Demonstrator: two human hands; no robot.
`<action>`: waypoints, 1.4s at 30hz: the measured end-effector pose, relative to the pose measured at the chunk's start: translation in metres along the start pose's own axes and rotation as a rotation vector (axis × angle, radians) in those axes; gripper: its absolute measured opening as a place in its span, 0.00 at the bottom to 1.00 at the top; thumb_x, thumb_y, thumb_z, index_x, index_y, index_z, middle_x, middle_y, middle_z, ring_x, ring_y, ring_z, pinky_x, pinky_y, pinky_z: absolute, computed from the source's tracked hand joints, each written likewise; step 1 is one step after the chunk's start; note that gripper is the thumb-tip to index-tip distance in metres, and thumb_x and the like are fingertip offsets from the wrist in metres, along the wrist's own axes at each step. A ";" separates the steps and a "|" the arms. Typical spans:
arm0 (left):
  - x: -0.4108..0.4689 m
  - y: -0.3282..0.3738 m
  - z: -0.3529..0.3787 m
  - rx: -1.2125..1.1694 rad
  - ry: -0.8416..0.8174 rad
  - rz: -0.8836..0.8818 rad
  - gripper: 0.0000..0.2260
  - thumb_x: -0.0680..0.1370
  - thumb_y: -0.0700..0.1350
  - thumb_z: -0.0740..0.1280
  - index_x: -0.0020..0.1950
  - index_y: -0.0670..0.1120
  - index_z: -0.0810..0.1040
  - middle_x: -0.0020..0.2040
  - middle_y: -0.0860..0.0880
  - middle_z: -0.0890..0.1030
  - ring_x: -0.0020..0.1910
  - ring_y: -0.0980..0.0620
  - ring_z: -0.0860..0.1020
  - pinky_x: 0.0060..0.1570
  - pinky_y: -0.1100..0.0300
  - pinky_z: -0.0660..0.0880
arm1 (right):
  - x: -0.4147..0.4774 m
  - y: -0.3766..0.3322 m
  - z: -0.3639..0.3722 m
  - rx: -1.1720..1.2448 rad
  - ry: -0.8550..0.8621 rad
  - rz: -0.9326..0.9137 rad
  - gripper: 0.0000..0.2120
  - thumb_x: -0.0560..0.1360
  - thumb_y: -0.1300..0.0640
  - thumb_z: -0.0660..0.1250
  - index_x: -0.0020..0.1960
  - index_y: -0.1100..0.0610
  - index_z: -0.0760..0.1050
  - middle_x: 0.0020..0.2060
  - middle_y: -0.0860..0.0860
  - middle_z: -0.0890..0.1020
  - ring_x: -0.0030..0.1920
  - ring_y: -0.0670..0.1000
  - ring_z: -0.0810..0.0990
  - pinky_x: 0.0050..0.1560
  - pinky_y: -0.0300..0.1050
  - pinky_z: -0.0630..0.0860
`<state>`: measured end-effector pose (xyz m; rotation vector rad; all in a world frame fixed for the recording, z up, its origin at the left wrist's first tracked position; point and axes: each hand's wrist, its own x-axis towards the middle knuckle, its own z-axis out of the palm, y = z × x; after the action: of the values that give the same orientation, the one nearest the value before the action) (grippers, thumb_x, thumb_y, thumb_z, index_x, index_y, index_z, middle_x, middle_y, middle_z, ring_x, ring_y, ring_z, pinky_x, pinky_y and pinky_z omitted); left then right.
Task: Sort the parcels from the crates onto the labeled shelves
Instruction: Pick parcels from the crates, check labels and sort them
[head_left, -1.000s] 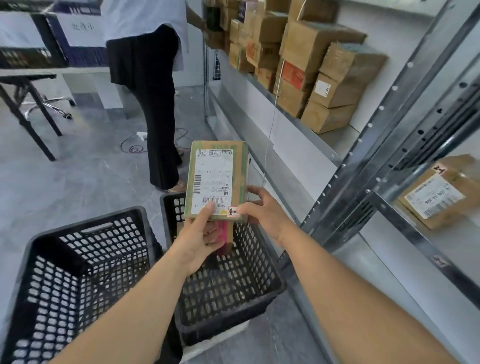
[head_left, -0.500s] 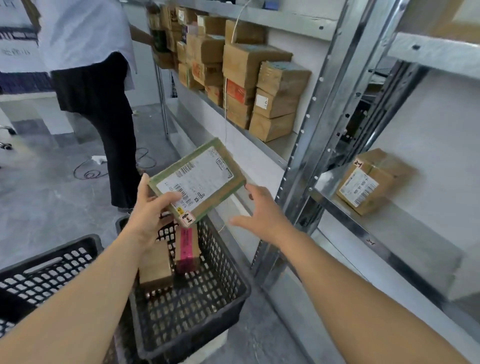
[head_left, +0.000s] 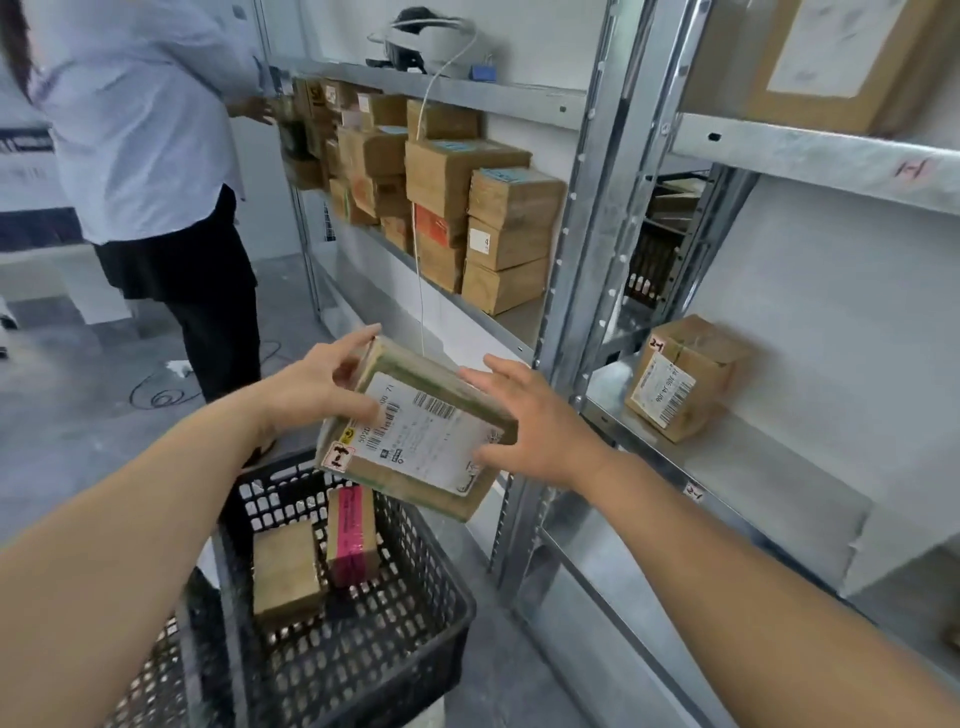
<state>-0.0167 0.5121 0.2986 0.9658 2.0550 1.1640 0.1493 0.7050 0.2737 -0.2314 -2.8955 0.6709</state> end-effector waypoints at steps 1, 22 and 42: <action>0.000 0.007 0.002 0.016 -0.038 0.001 0.47 0.62 0.42 0.75 0.76 0.60 0.55 0.60 0.52 0.73 0.54 0.56 0.78 0.48 0.62 0.73 | -0.001 0.002 -0.004 0.038 -0.039 0.010 0.41 0.70 0.51 0.74 0.76 0.39 0.56 0.76 0.48 0.57 0.75 0.48 0.55 0.74 0.50 0.57; -0.008 -0.013 0.086 -0.219 0.105 0.035 0.49 0.57 0.65 0.79 0.73 0.68 0.57 0.72 0.57 0.69 0.70 0.53 0.68 0.71 0.41 0.60 | -0.045 0.066 -0.028 0.672 0.054 0.133 0.36 0.61 0.57 0.74 0.63 0.35 0.65 0.56 0.43 0.79 0.55 0.44 0.79 0.57 0.48 0.78; -0.062 0.022 0.158 -0.443 -0.301 0.281 0.38 0.63 0.51 0.71 0.72 0.53 0.65 0.64 0.51 0.78 0.63 0.48 0.77 0.64 0.47 0.70 | -0.200 0.001 -0.035 0.809 0.310 0.291 0.44 0.59 0.62 0.75 0.66 0.34 0.61 0.62 0.51 0.78 0.61 0.51 0.77 0.63 0.51 0.75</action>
<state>0.1462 0.5429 0.2554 1.1416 1.3779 1.4386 0.3516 0.6839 0.2804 -0.5764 -2.1024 1.6059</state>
